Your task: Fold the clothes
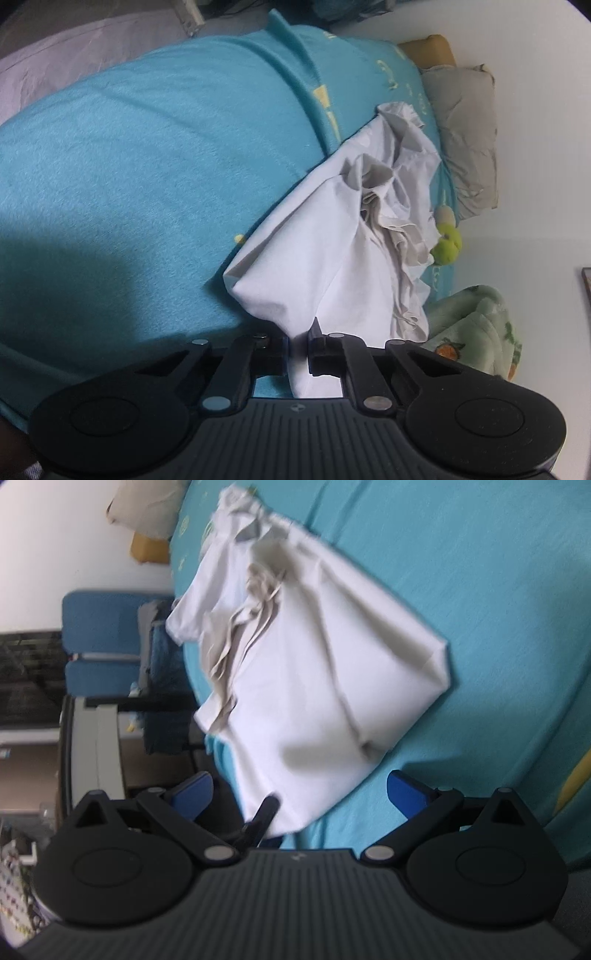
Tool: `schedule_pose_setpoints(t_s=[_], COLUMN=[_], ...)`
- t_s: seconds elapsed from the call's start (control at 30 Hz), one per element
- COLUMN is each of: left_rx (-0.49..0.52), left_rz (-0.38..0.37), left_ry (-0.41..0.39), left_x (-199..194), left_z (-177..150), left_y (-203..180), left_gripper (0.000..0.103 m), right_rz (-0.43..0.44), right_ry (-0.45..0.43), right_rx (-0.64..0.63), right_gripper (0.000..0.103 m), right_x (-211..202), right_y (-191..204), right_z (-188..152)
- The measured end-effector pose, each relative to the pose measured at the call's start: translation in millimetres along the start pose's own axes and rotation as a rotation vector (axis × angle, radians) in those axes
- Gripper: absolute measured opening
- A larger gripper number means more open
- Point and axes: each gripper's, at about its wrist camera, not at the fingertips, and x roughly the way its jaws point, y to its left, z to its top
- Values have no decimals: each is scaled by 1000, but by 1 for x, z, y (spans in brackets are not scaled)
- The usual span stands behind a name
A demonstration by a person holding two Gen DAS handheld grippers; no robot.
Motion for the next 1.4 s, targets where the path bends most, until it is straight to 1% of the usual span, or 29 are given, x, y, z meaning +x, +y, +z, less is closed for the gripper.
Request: schedule_pose_setpoints(t_s=[0.07, 0.1, 0.13, 0.17, 0.2, 0.23, 0.27, 0.33, 0.4, 0.43, 0.47, 0.5, 0.57, 0.6, 0.67, 0.73, 0.77, 0.83, 0.87, 0.9, 0.97, 1.0, 1.17, 1.2, 1.23, 1.27, 1.3, 1.33, 1.4], left_rx=[2, -2, -8, -14, -22, -31, -44, -76, -113, -132, -151, -165, -174, -173, -155, -136, -129, -123, -126, -129, -134, -136, -134, -133, -133, -135, -138, -142, -148], left_rz=[-45, -79, -115, -143, -160, -169, -163, -134, -94, -78, -63, -54, -57, -60, -59, -54, -51, -48, -51, -59, -92, -109, -165, -176, -183, -186, -189, -191, -195], left_ry=[-15, -25, -35, -44, -53, -58, -52, -34, -11, 4, 21, 35, 56, 61, 58, 55, 52, 38, 27, 17, -5, -16, -35, -38, -40, -41, -42, -44, -50], left_x=[-5, -9, -15, -20, -25, -28, -28, -25, -18, -14, -12, -9, -4, -2, -1, 0, 1, 2, 1, 0, -5, -7, -11, -11, -11, -11, -9, -9, -11], left_z=[-1, -1, 0, 1, 2, 3, 4, 4, 5, 6, 7, 8, 9, 9, 9, 9, 9, 10, 10, 11, 11, 11, 13, 13, 13, 14, 15, 15, 15], left_y=[-2, -3, -2, -2, -1, -1, 1, 7, 14, 17, 21, 24, 24, 24, 21, 18, 17, 15, 15, 15, 15, 15, 11, 11, 10, 10, 10, 10, 12], left_gripper=[8, 8, 8, 8, 8, 8, 8, 8, 10, 13, 24, 46, 49, 53, 58, 58, 56, 48, 39, 24, 11, 9, 8, 8, 8, 8, 8, 8, 8], right_rz=[-5, -3, -2, -6, -15, -21, -27, -34, -29, -26, -24, -21, -7, 0, 22, 57, 77, 104, 108, 113, 96, 87, 62, 57, 53, 49, 44, 29, -19], right_ry=[-23, -30, -32, -31, -35, -49, -64, -93, -105, -110, -114, -118, -130, -136, -151, -172, -182, -197, -200, -204, -199, -196, -144, -130, -118, -105, -98, -97, -123], right_rx=[16, 21, 20, 16, 14, 10, 7, 3, -21, -34, -41, -48, -56, -60, -70, -82, -86, -89, -86, -83, -66, -56, 29, 42, 54, 66, 78, 80, 60], right_gripper=[98, 91, 76, 70, 61, 49, 43, 26, 18, 16, 16, 15, 15, 15, 14, 13, 13, 13, 13, 13, 13, 13, 18, 27, 49, 62, 80, 80, 79], right_x=[-1, -2, 0, 1, 0, -1, -2, -5, -6, -7, -6, -6, -7, -8, -10, -14, -16, -19, -19, -20, -18, -17, -10, -7, -4, -1, 2, 3, 1], right_y=[-3, -4, -4, -4, -5, -5, -5, -5, -3, -1, 0, 2, 4, 5, 7, 9, 10, 12, 13, 14, 12, 10, -2, -3, -5, -6, -7, -7, -6], right_z=[3, 4, 4, 5, 5, 6, 6, 7, 7, 7, 7, 7, 7, 8, 8, 8, 8, 9, 9, 9, 10, 12, 15, 16, 17, 18, 18, 17, 17])
